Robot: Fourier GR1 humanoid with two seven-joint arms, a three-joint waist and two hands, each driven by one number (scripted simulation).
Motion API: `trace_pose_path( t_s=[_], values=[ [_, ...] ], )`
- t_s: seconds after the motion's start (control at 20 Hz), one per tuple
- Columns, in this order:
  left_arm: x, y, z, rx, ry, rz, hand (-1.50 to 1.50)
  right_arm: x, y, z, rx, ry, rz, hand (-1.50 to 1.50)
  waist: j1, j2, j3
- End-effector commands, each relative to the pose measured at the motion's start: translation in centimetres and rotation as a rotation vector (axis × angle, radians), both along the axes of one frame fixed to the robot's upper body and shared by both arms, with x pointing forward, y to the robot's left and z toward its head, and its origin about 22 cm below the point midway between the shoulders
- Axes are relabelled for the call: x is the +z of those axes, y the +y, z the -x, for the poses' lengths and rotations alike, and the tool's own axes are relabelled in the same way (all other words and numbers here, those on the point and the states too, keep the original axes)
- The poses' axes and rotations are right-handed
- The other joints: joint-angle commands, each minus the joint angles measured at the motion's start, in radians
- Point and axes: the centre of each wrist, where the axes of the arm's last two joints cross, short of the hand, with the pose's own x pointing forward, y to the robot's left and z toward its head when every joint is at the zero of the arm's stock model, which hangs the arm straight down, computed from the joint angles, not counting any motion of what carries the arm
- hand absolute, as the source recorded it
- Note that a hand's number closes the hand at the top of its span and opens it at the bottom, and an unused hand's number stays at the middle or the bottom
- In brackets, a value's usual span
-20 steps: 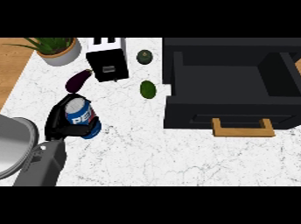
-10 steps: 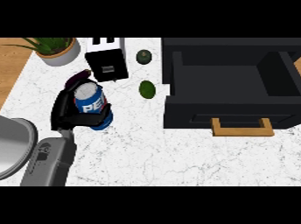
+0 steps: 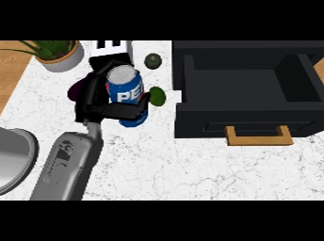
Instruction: Pick up the can, place it into the drawer and close the drawer
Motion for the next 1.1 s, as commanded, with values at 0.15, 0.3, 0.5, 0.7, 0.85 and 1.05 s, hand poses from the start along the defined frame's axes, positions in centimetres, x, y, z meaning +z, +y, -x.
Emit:
trace_pose_path(
  t_s=[0.15,0.3,0.5,0.7,0.85,1.05],
  values=[
    [4.6,-4.8,-1.3,-0.050,-0.017,-0.051,1.50,-0.6,-1.5,-0.2,-0.002,0.003,0.018,-1.50,-0.002,0.002,0.000],
    [9.3,-6.7,-2.3,-0.056,-0.057,-0.067,1.50,0.8,-0.5,-1.1,-0.025,-0.012,0.011,-1.50,-0.001,0.002,0.000],
    [10.7,-8.5,-4.6,-0.061,-0.072,-0.059,1.50,0.6,0.2,-0.2,-0.010,-0.013,-0.005,-1.50,-0.009,0.003,0.000],
    [11.7,-12.2,-3.8,-0.050,-0.076,-0.088,1.50,1.0,-0.3,0.2,0.010,-0.007,0.023,-1.50,-0.013,0.002,0.000],
    [12.8,-13.4,-5.9,-0.039,-0.076,-0.092,1.50,-0.3,-0.1,-1.8,0.015,0.006,0.021,-1.50,-0.023,0.008,0.000],
    [14.8,-15.2,-6.5,-0.030,-0.061,-0.100,1.50,1.1,-1.1,-1.6,-0.005,-0.014,0.010,-1.50,-0.026,0.007,0.001]
  ],
)
